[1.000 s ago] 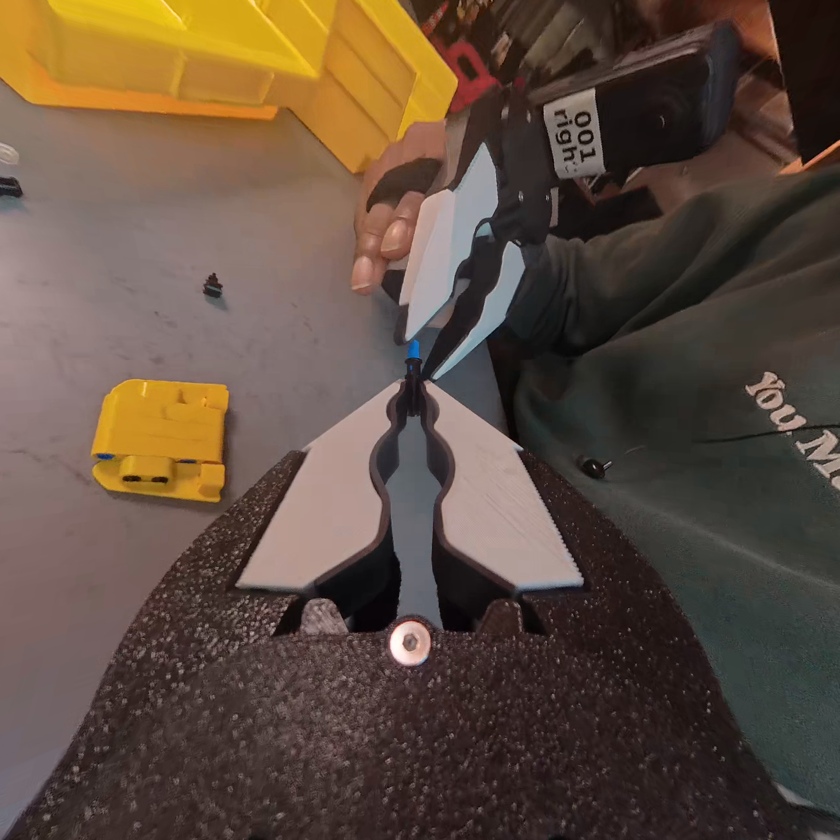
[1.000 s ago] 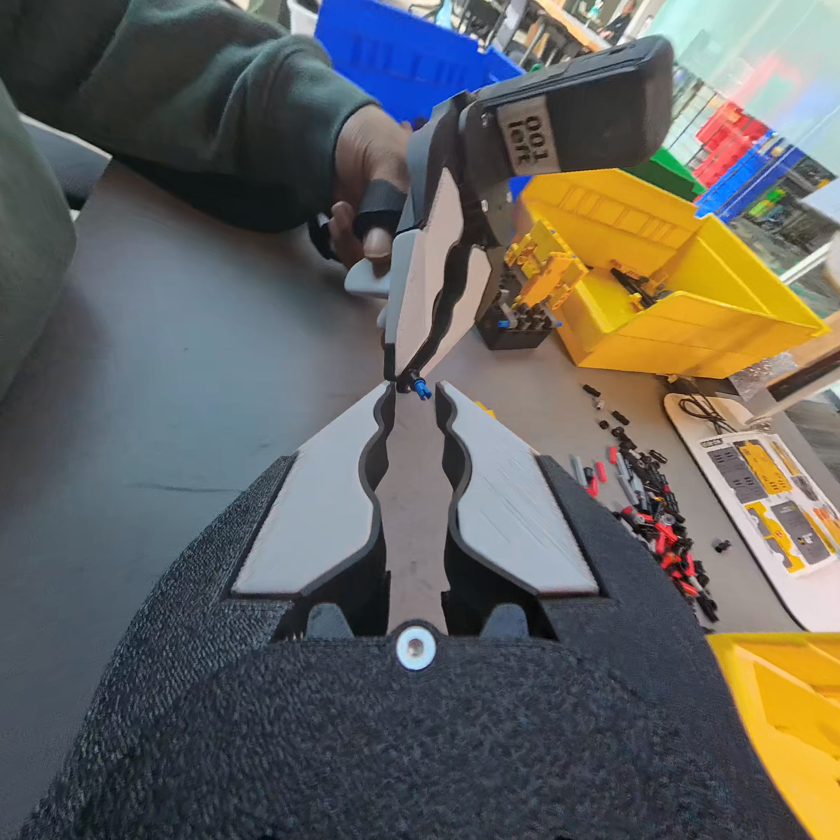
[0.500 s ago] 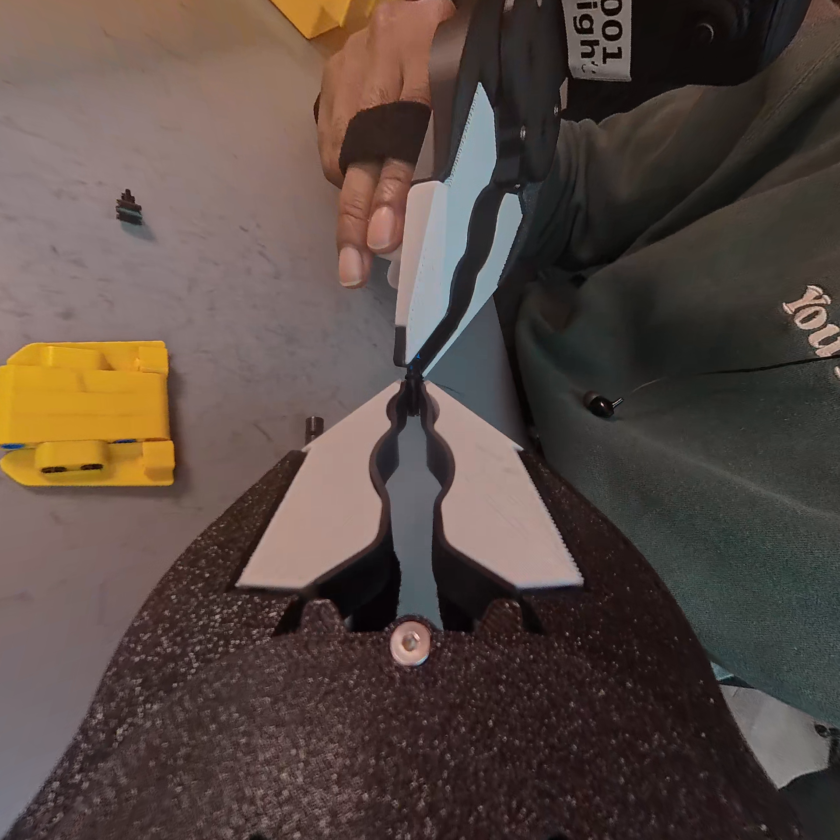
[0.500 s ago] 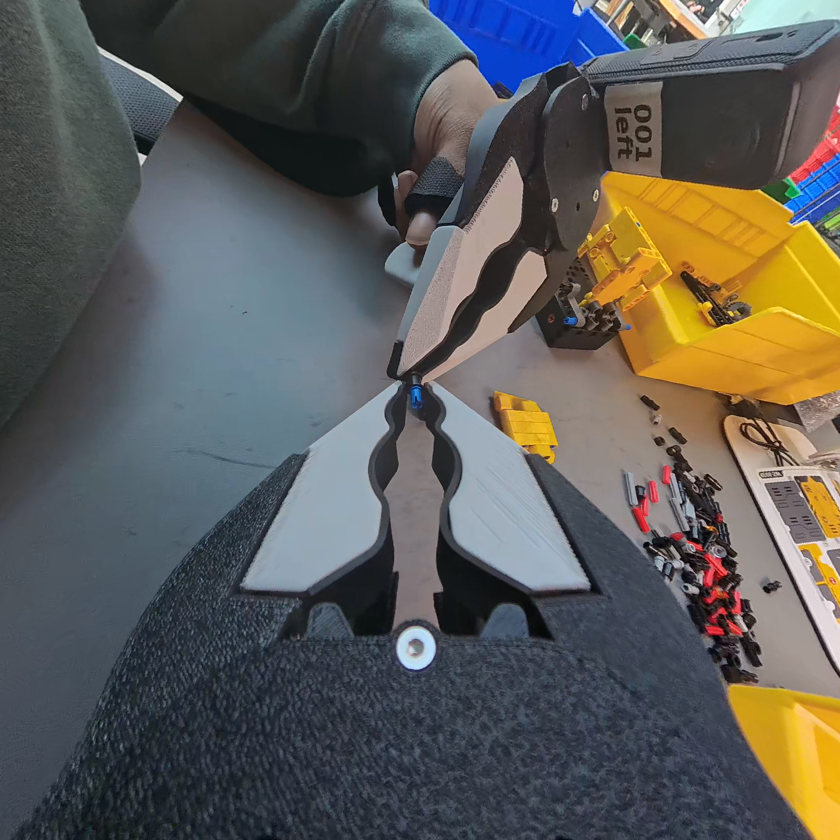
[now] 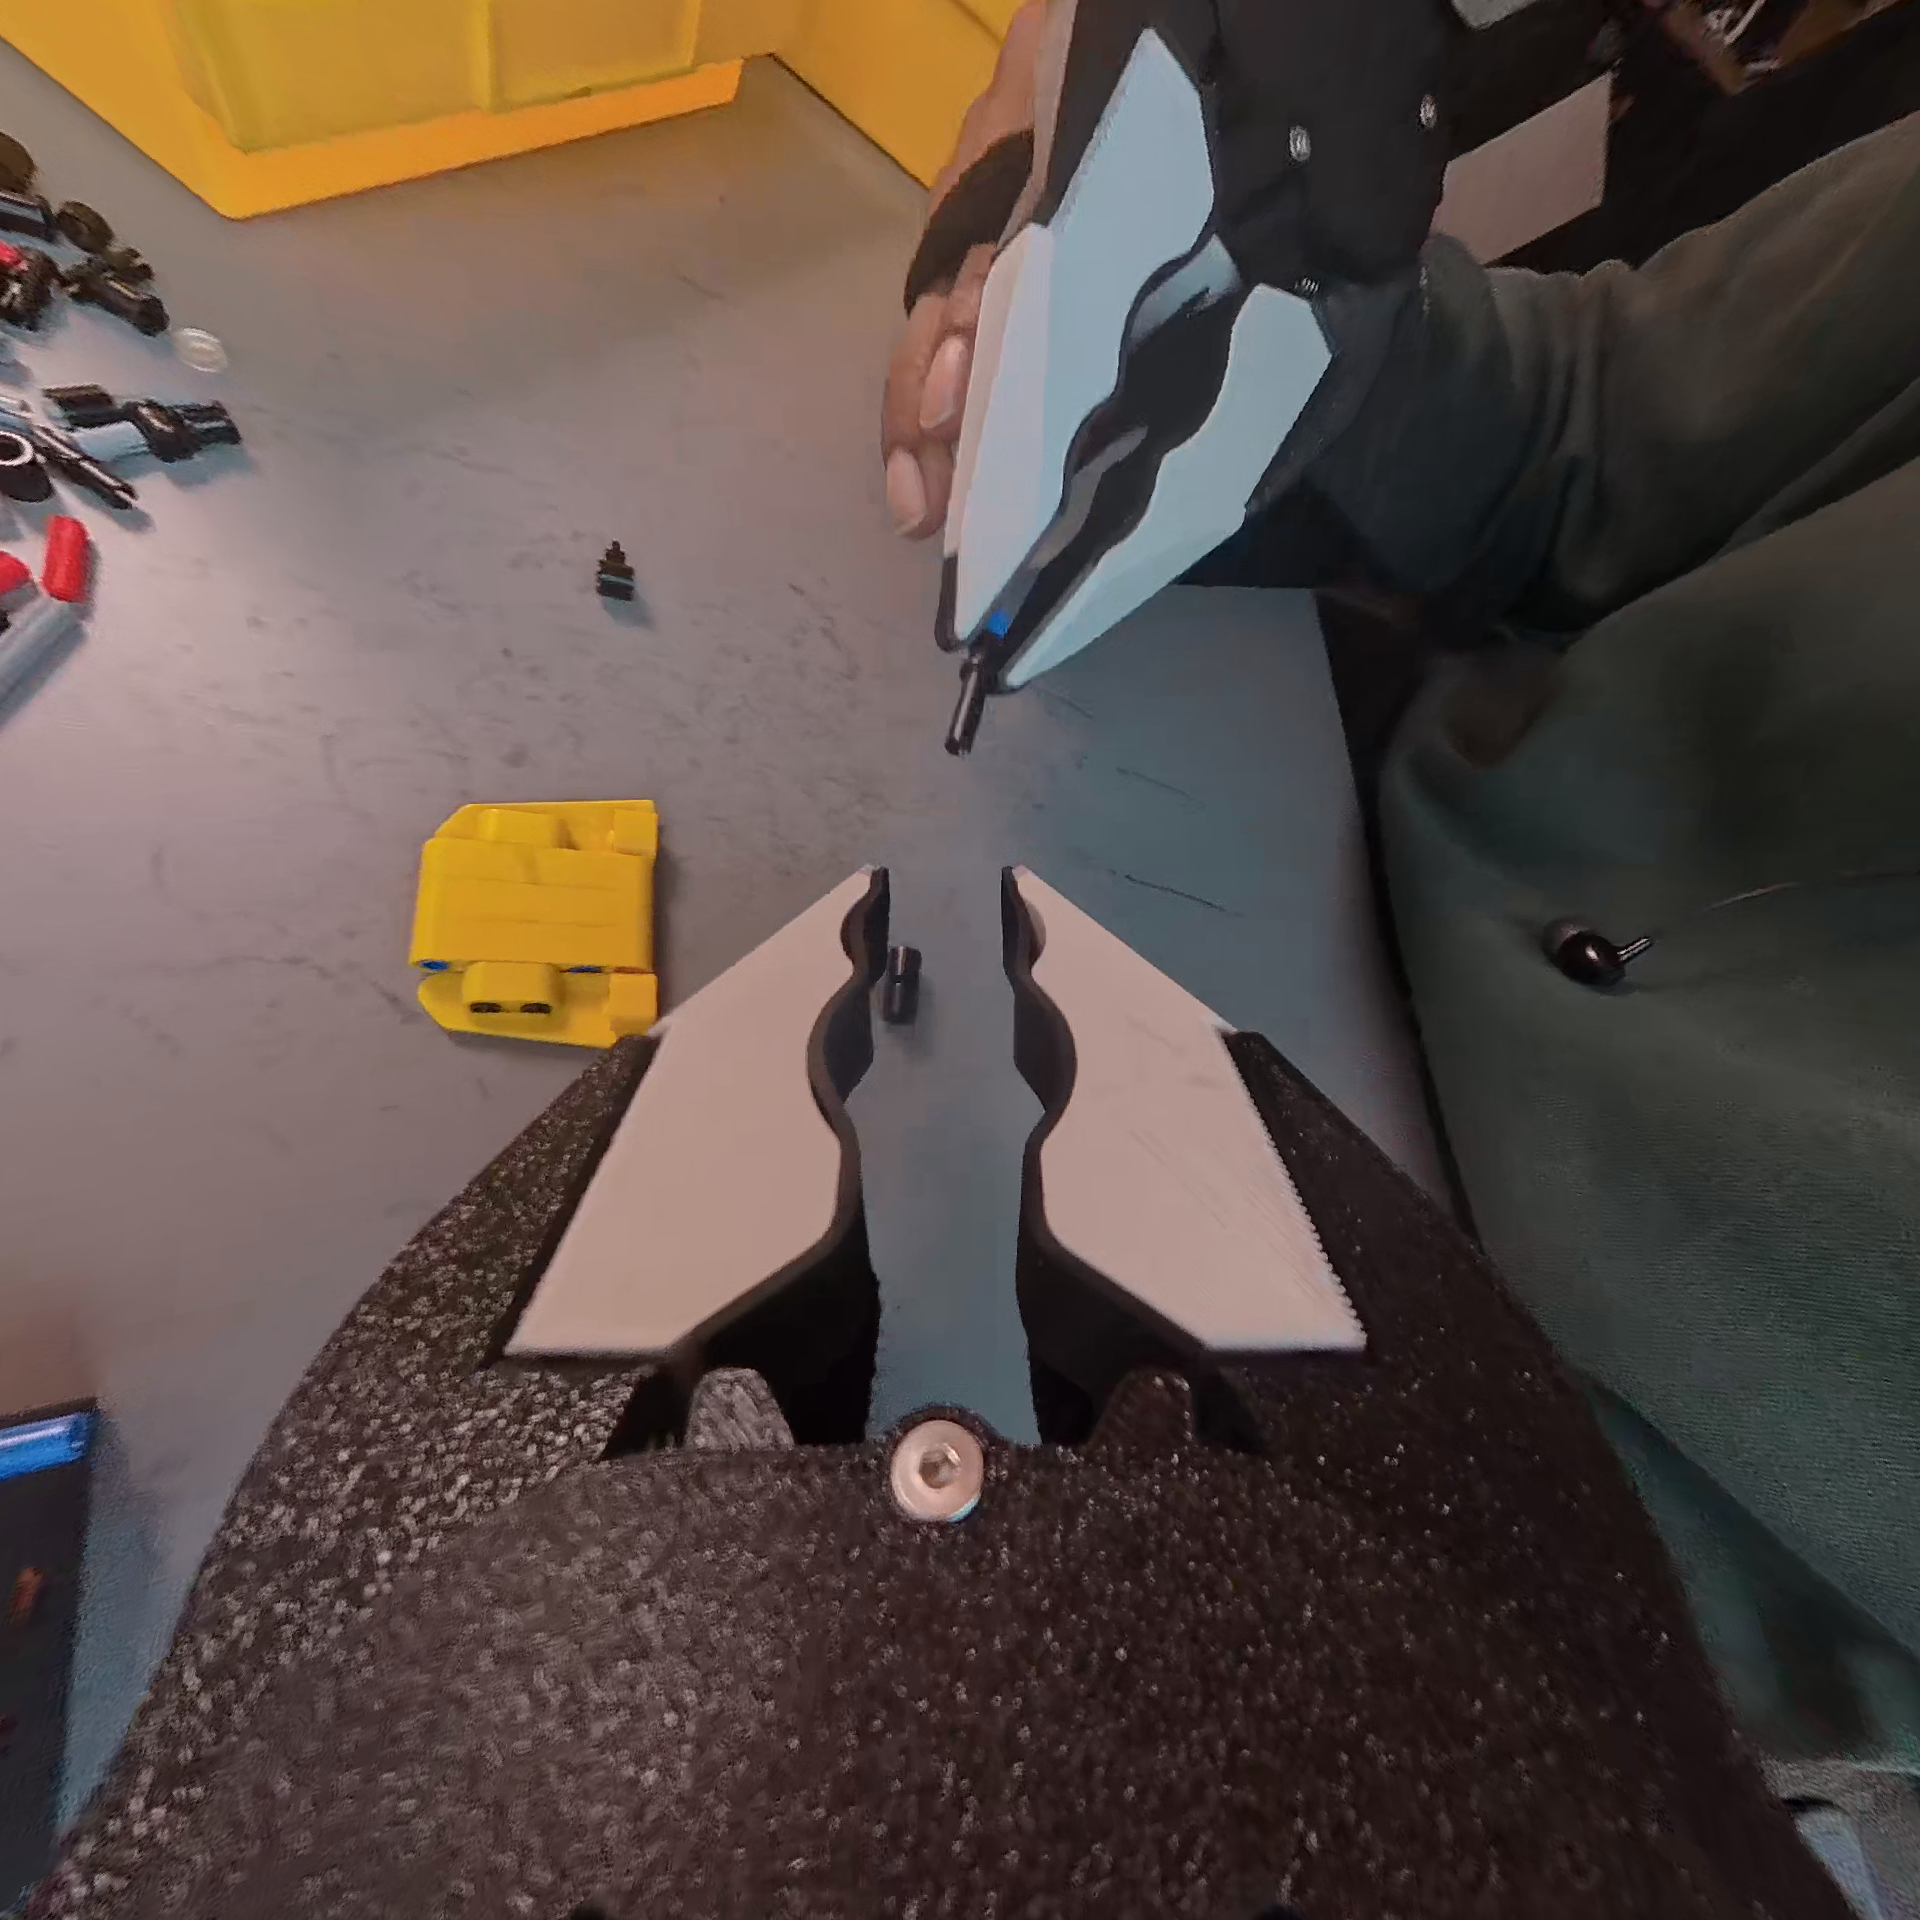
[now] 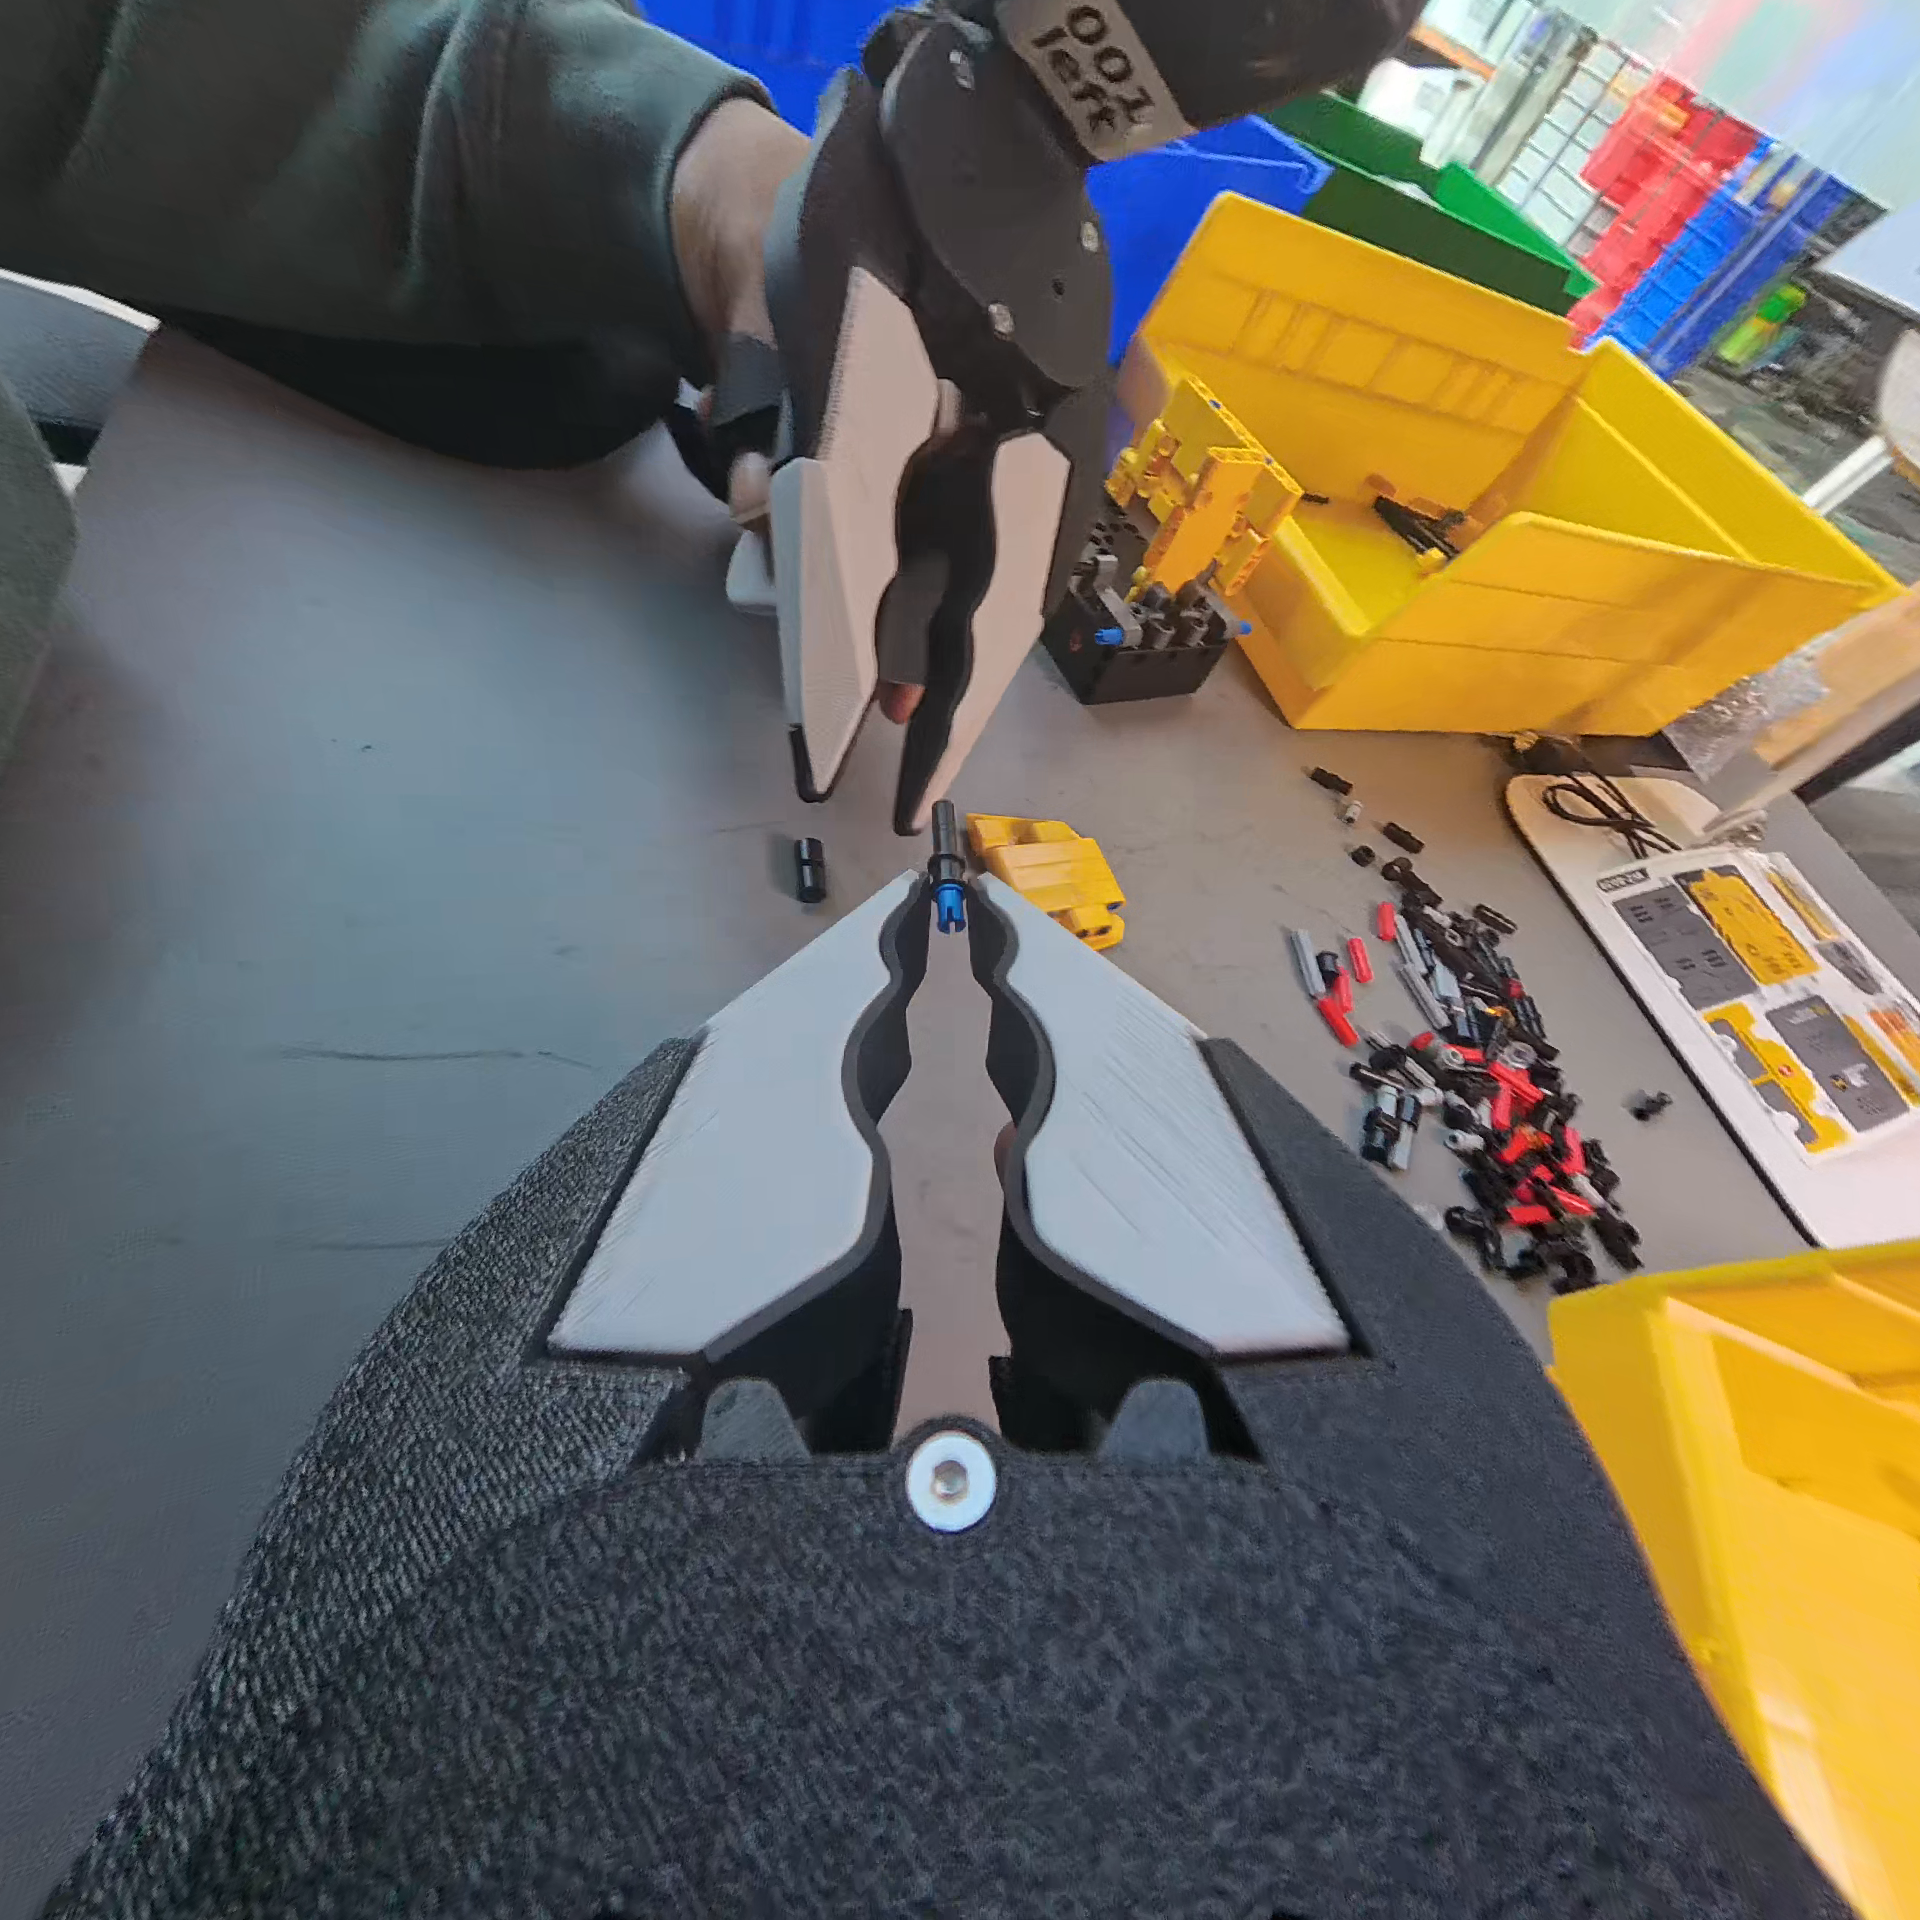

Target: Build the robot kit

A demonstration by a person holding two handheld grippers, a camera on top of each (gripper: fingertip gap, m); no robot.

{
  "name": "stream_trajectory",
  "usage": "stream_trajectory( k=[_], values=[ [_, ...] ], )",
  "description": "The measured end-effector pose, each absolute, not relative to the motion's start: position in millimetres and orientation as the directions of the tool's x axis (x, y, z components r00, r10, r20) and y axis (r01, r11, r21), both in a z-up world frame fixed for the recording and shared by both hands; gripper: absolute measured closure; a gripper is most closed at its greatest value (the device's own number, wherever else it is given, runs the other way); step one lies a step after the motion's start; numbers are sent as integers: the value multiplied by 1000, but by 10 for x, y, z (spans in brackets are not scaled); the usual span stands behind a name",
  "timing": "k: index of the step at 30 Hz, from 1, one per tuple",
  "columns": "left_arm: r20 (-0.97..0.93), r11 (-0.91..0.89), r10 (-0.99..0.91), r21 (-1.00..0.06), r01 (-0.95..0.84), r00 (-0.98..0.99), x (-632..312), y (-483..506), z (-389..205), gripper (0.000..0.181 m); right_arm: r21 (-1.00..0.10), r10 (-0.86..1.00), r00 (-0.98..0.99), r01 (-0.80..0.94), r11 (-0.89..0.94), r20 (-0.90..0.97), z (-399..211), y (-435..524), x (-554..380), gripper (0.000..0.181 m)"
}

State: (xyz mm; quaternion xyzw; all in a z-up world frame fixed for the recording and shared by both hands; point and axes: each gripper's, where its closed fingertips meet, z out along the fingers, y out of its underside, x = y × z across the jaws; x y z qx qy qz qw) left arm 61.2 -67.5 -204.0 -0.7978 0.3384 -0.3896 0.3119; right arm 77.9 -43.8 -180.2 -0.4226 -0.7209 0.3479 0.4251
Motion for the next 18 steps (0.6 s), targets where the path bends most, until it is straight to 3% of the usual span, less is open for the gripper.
stream_trajectory(
  k=[6,12,18],
  values=[
    [321,-535,-804,-759,-372,501,585,-655,-2144,162,-849,928,-131,377,371,348,-1808,-81,789,175],
    [229,-506,-789,-769,-391,571,588,-520,-2215,162,-770,916,64,566,293,396,-1973,509,961,175],
    [198,-501,-789,-756,-423,581,626,-494,-2297,161,-695,906,50,660,286,420,-2208,682,1008,175]
  ],
)
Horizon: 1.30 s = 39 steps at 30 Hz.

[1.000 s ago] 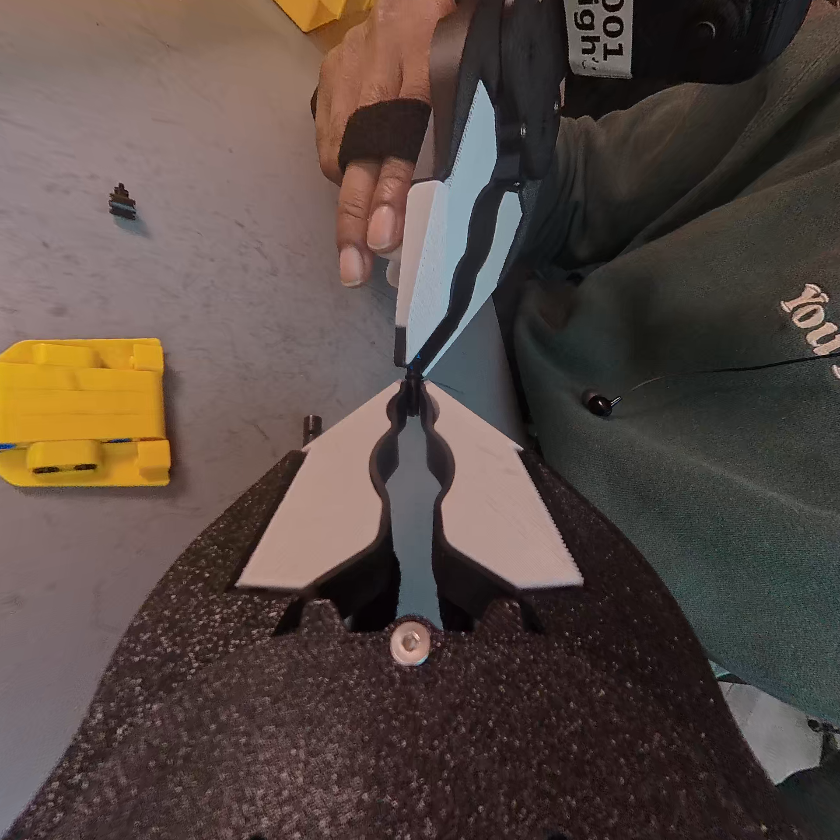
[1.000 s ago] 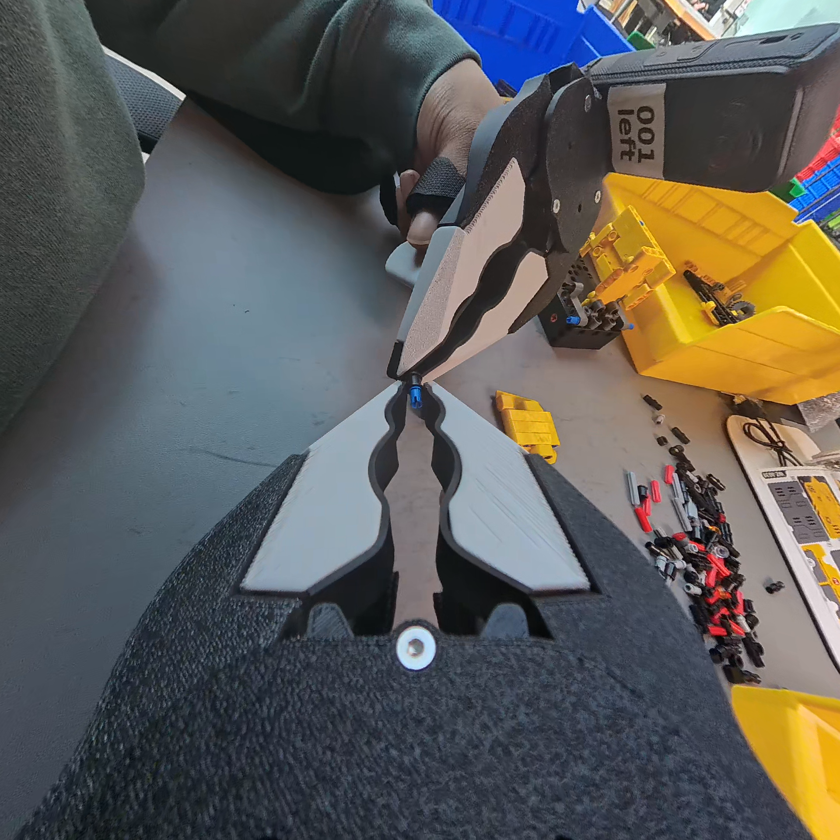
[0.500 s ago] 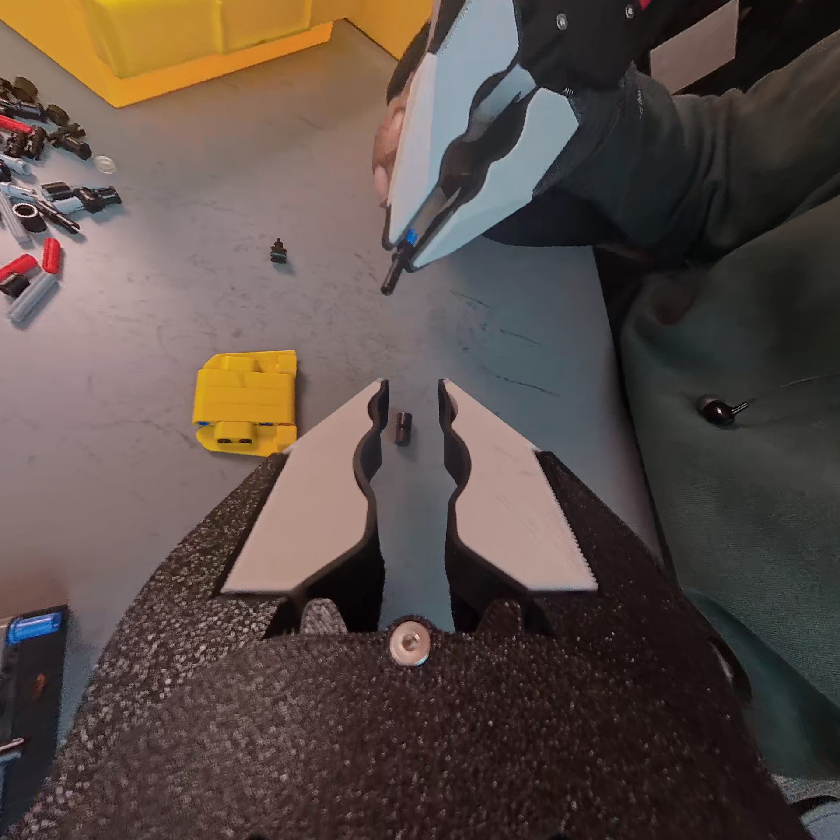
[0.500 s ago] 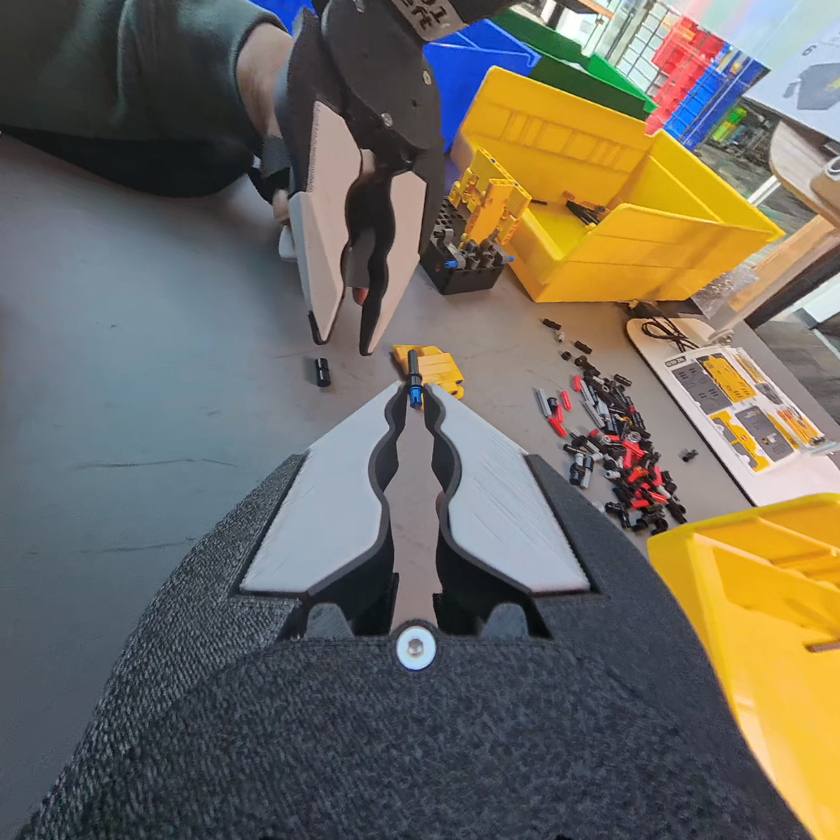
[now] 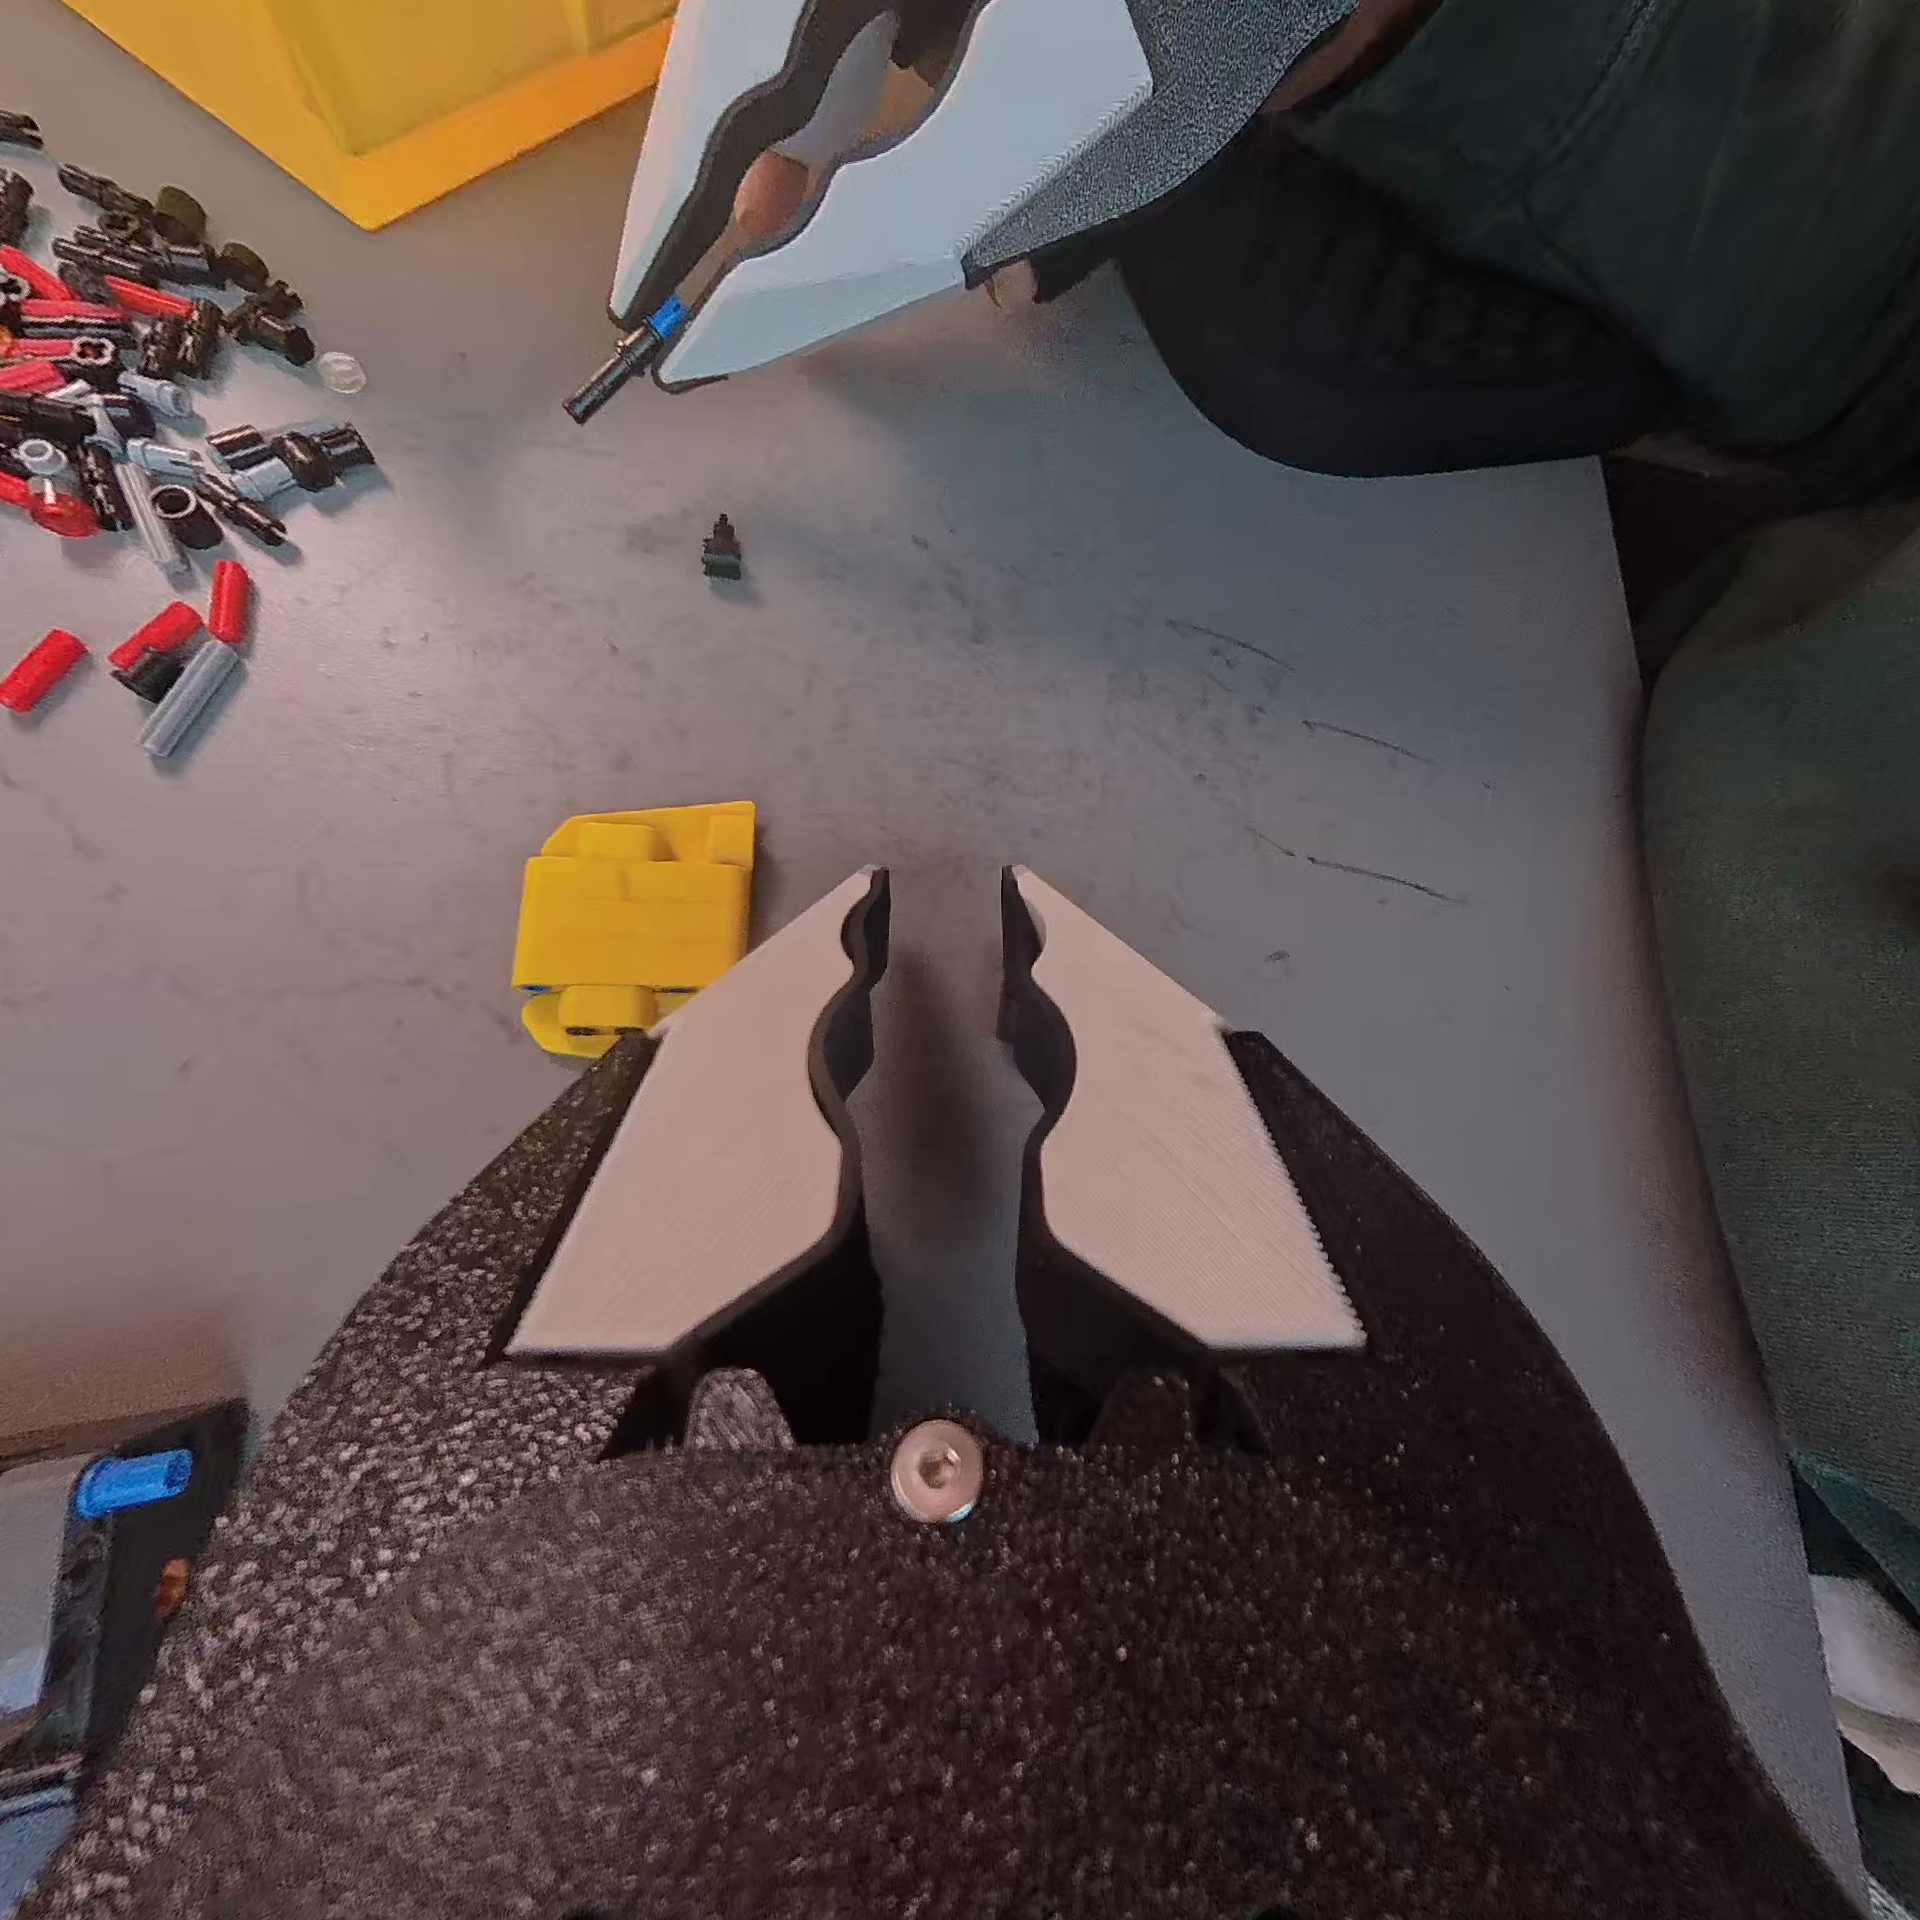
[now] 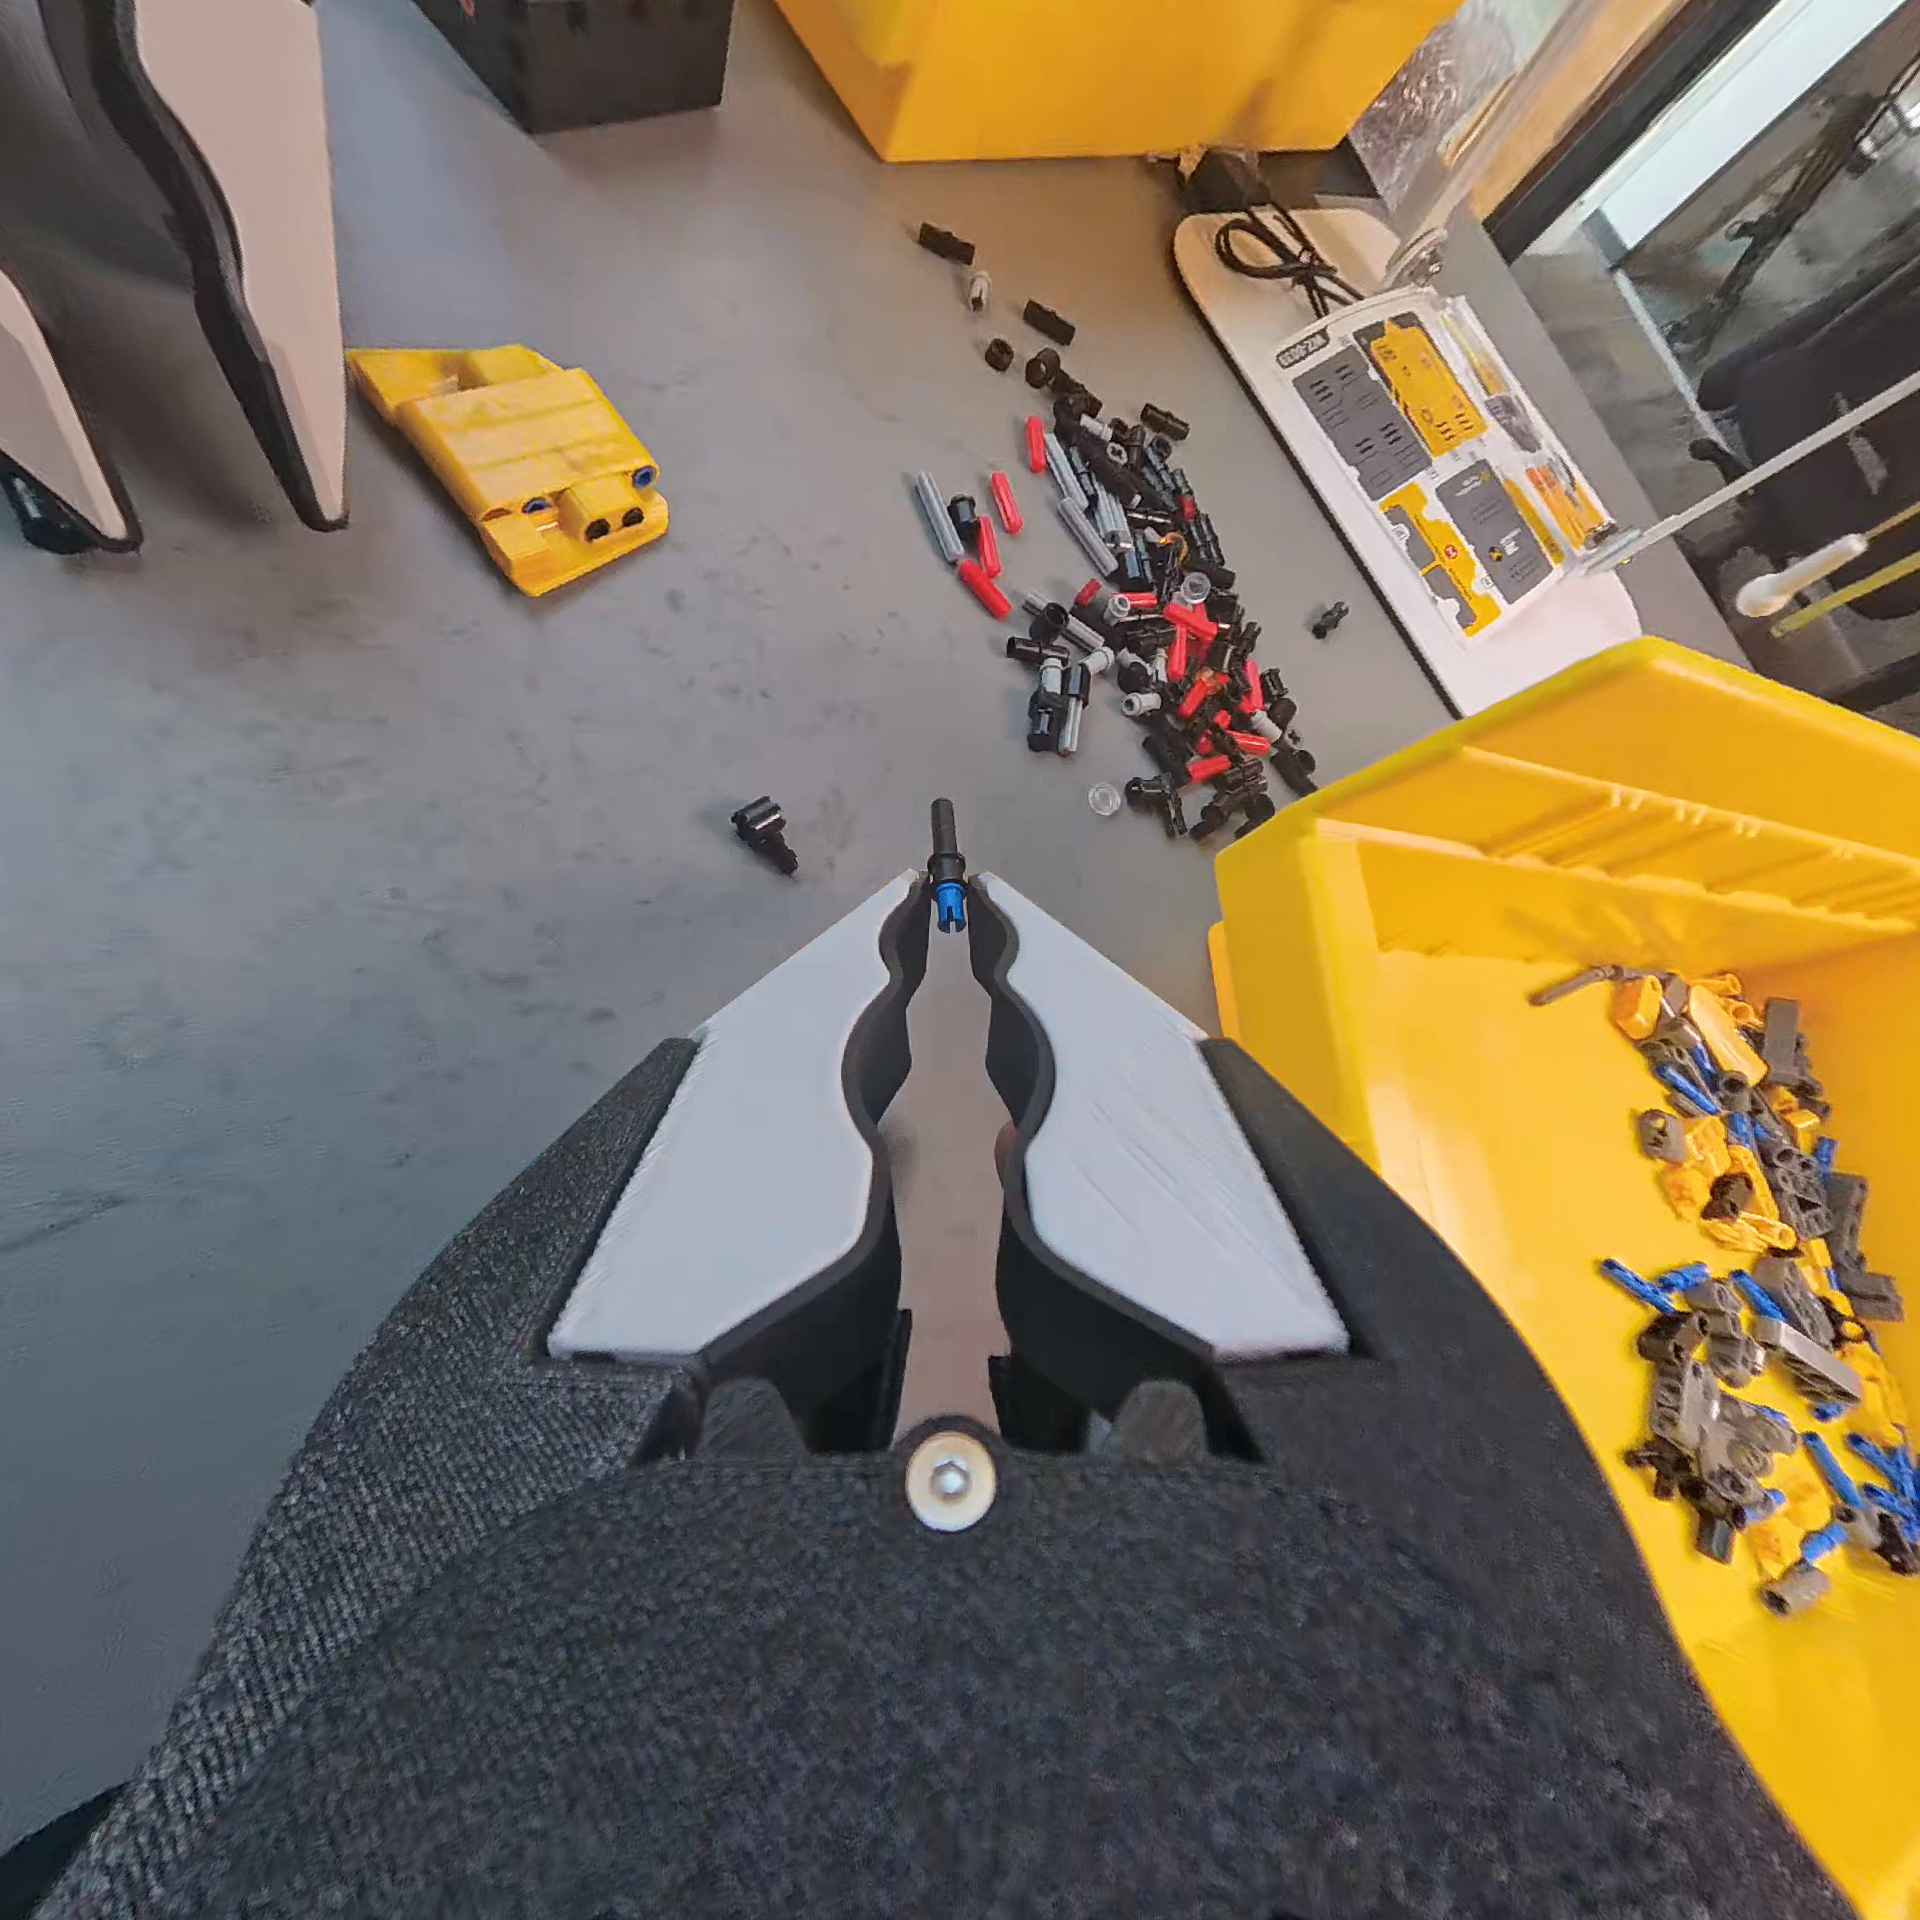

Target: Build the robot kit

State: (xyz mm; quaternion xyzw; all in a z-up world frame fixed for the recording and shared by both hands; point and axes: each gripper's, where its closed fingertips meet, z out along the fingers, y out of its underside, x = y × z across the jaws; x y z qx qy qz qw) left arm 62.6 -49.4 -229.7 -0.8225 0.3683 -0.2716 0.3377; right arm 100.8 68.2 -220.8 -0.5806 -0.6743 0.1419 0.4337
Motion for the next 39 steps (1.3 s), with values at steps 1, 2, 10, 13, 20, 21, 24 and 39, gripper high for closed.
stream_trajectory(
  k=[1,2,10,13,20,21,24,39],
  values=[
    [192,-498,-788,-757,-423,585,621,-487,-2297,161,-689,913,29,666,286,406,-2236,660,1002,175],
    [187,-496,-787,-758,-424,588,615,-485,-2295,161,-687,920,12,669,283,392,-2258,636,996,175],
    [166,-502,-768,-755,-421,618,566,-439,-2308,161,-680,921,-201,626,382,332,-2333,180,982,175],
    [152,-498,-763,-758,-421,628,563,-420,-2305,160,-704,916,-278,586,401,290,-2295,-12,1001,175],
    [116,-437,-789,-797,-418,603,808,-358,-2213,161,-771,927,-283,521,365,247,-2083,-107,1046,175],
    [100,-431,-788,-795,-428,608,848,-317,-2221,161,-766,935,-244,539,350,256,-2071,-8,1071,175],
    [41,-419,-777,-779,-467,628,942,-142,-2249,158,-736,947,-119,602,309,300,-2078,322,1173,175],
    [-162,-286,-811,-728,-623,562,1039,-53,-2320,176,-729,940,-65,615,301,334,-2086,433,1199,175]
  ],
)
